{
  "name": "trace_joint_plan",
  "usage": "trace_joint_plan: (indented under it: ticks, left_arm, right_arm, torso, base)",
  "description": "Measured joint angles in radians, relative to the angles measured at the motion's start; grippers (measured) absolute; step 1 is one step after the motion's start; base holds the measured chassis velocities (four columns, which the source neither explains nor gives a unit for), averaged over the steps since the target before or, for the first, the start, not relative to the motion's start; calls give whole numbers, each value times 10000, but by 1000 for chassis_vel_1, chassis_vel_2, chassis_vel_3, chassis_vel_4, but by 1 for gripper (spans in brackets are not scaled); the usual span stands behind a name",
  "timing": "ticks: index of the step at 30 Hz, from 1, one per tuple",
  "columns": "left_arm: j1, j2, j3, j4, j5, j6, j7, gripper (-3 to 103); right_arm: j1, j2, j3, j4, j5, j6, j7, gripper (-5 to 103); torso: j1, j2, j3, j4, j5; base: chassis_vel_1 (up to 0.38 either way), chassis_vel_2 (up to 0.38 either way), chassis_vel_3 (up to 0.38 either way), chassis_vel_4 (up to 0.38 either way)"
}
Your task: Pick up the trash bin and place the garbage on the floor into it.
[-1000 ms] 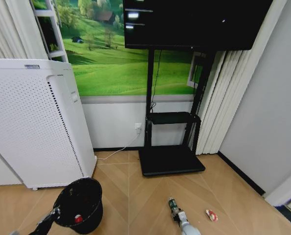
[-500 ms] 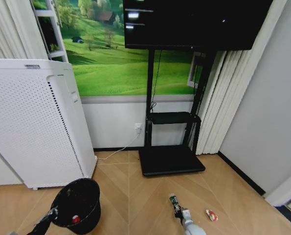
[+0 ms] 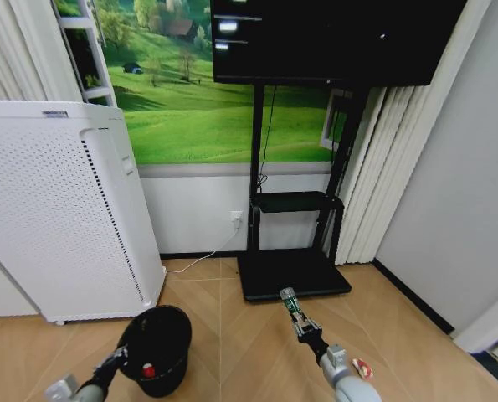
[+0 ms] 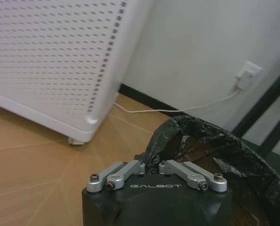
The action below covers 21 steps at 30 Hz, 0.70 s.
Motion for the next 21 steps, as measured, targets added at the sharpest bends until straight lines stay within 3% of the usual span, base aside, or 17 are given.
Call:
trace_joint_plan:
  ticks: [3,5,6,9,12,16,21]
  left_arm:
    - [-440,147,530,263,112,-107,207,7]
    - [-821,579,1069,740,242,-447,965,7]
    - [-821,579,1069,740,242,-447,965,7]
    - [-1835,1351,2070,1546,383,-734,1881,7]
    - [-2173,1436,2414,1790,397,-822,2020,7]
    - [-3422,1512,4094,2728,459,-1093,2432,7]
    - [-5075,1177,5854,3551,391,-1182,2406,7]
  right_arm:
    - [-16,-290,-188,460,77,43,-87,25]
    - [105,-733,-578,856,210,90,-214,25]
    - [105,-733,-578,856,210,90,-214,25]
    - [104,-1001,-817,1021,180,238,-552,25]
    - [64,-995,-830,1042,156,296,-579,25]
    - [-155,-892,-929,1311,61,542,-794,25]
    - [38,-894,-1546,1182,-142,689,-882,25]
  torso:
    - [0,0,0,-3,-2]
    - [1,0,1,10,-1]
    - [1,0,1,10,-1]
    - [1,0,1,9,4]
    - [1,0,1,4,1]
    - [1,-1,1,3,-3]
    - [1,0,1,4,1]
  base:
    - [0,0,0,0]
    - [0,0,0,0]
    - [0,0,0,0]
    - [0,0,0,0]
    - [0,0,0,0]
    - [0,0,0,0]
    - [0,0,0,0]
